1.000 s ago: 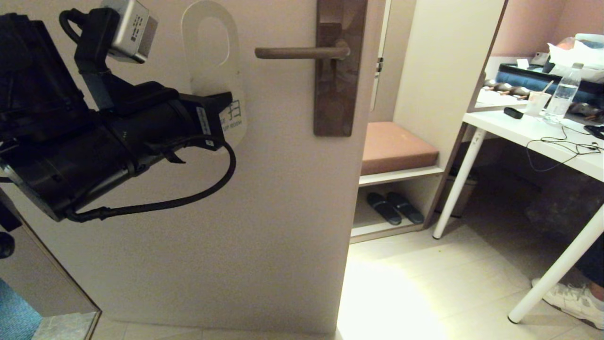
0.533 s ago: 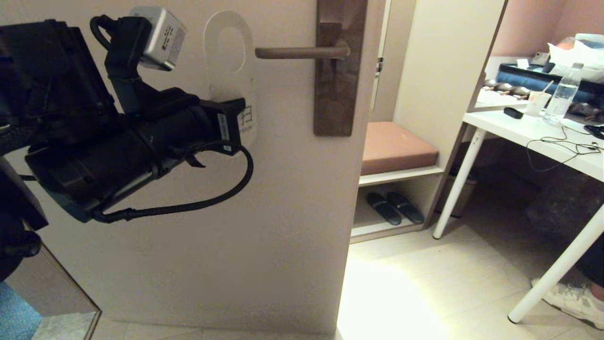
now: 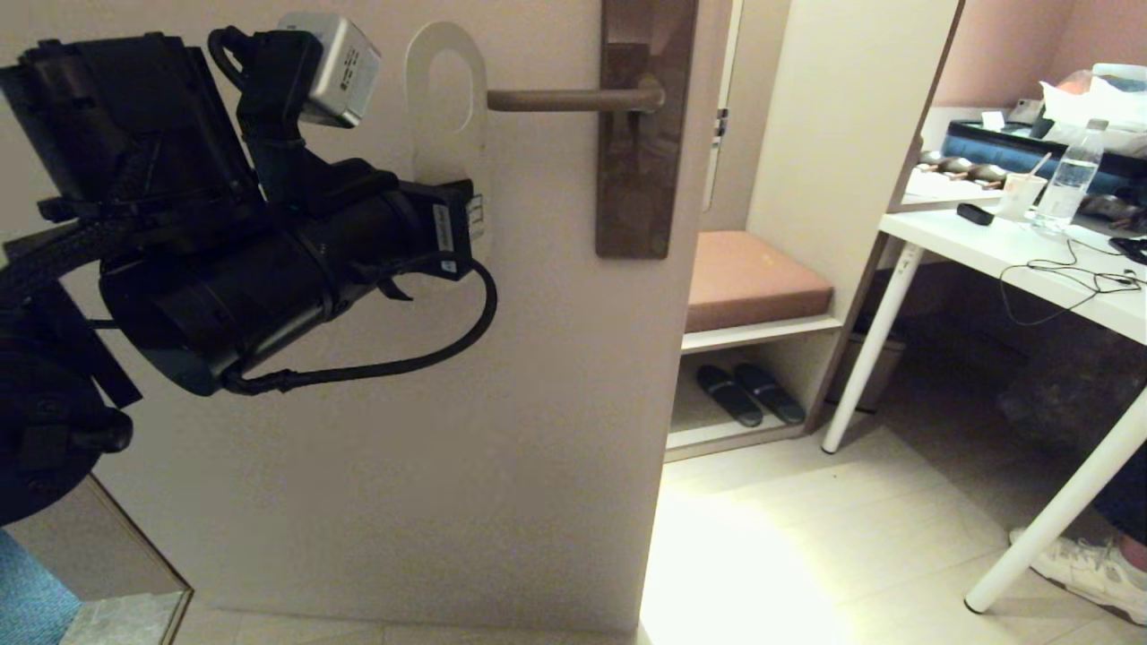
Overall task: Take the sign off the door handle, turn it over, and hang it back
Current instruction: Hang the sign back with the other side facing out
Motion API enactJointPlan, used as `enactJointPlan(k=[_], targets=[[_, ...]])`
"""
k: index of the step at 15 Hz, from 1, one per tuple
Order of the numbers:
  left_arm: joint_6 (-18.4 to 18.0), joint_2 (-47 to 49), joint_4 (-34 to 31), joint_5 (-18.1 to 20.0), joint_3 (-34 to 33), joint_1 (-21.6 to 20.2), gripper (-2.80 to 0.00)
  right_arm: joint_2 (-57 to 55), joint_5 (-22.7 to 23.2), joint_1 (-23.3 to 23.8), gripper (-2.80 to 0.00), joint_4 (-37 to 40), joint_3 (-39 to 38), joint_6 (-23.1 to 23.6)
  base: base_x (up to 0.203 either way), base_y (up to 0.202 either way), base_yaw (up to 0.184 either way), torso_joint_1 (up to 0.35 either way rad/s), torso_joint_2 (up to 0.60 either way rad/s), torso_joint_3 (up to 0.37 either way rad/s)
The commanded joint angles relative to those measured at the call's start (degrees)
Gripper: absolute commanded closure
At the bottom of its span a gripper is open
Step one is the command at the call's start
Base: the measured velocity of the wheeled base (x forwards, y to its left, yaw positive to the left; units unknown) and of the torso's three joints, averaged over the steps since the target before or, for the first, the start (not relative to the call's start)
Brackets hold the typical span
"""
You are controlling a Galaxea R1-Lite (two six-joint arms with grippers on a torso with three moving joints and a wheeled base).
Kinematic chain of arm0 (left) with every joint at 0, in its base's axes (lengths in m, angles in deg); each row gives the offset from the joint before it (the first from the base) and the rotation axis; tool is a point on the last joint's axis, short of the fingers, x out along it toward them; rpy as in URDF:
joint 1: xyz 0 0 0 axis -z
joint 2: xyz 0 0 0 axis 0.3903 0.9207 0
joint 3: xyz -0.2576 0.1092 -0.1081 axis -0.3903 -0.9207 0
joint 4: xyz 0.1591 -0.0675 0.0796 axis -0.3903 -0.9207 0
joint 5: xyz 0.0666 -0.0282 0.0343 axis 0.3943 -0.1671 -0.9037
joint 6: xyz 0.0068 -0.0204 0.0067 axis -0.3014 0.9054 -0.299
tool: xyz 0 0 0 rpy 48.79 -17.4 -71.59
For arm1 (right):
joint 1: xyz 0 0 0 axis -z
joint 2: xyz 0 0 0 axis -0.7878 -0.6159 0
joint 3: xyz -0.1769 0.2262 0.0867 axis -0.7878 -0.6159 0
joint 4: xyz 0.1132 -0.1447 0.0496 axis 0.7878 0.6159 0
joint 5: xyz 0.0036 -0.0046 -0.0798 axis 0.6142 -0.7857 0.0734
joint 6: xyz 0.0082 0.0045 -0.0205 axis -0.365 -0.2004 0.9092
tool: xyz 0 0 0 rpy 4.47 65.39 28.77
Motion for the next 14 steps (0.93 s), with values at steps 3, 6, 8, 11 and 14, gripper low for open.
enactJointPlan(k=[3, 6, 8, 11, 14], targets=[[-0.02, 1.83, -0.03, -0.15, 1.66, -0.77, 0.00, 0.02, 0.07, 0.00, 0.00, -0.01, 0.00, 0.04, 0.000, 0.000, 0.000, 0.000, 0.00, 0.000], [-0.02, 2.85, -0.11, -0.15, 3.21, -0.98, 0.00, 0.02, -0.01, 0.00, 0.00, -0.01, 0.00, 0.04, 0.000, 0.000, 0.000, 0.000, 0.00, 0.000], [-0.02, 3.48, -0.12, -0.15, 4.05, -0.93, 0.00, 0.02, 0.03, 0.00, 0.00, -0.01, 0.00, 0.04, 0.000, 0.000, 0.000, 0.000, 0.00, 0.000], [-0.02, 4.84, -0.12, -0.07, 5.49, -0.87, 0.00, 0.02, 0.07, 0.00, 0.00, -0.01, 0.00, 0.04, 0.000, 0.000, 0.000, 0.000, 0.00, 0.000], [-0.02, 5.77, -0.12, -0.06, 6.41, -0.84, 0.00, 0.02, -0.02, 0.00, 0.00, -0.01, 0.00, 0.04, 0.000, 0.000, 0.000, 0.000, 0.00, 0.000]])
